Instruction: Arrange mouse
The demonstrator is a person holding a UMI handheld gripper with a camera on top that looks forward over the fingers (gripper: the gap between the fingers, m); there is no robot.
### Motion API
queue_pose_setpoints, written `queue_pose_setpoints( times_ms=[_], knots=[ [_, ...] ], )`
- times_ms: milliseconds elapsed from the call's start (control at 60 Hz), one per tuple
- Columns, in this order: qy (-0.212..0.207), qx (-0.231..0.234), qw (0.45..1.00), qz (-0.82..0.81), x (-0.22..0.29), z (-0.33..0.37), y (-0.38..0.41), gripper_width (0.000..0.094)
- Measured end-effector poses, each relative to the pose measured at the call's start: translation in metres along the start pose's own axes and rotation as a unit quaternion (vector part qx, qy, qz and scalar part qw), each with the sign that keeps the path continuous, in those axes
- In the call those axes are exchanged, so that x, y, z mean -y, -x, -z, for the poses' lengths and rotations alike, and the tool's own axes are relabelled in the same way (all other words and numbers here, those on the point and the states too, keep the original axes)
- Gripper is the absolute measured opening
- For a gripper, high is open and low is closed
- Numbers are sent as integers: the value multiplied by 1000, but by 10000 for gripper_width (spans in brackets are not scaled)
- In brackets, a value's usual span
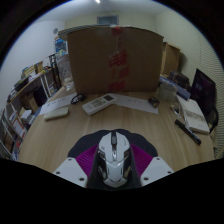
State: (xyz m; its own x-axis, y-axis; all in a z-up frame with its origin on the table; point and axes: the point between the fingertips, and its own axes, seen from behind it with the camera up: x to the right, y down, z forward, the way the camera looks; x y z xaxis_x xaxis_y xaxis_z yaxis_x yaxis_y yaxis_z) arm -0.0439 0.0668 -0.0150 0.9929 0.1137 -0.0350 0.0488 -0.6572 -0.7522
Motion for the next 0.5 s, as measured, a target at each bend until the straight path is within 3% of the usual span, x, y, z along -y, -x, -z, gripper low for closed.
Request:
queue_pose_setpoints(
  times_ms=[50, 133, 167, 500],
  knots=[
    [8, 8, 1000, -4, -1, 2, 2, 616],
    [22, 34, 999, -14, -3, 17, 11, 863],
    [22, 44, 999, -21, -1, 29, 13, 827],
    [1, 106, 991, -78, 0, 181, 7, 837]
  ],
)
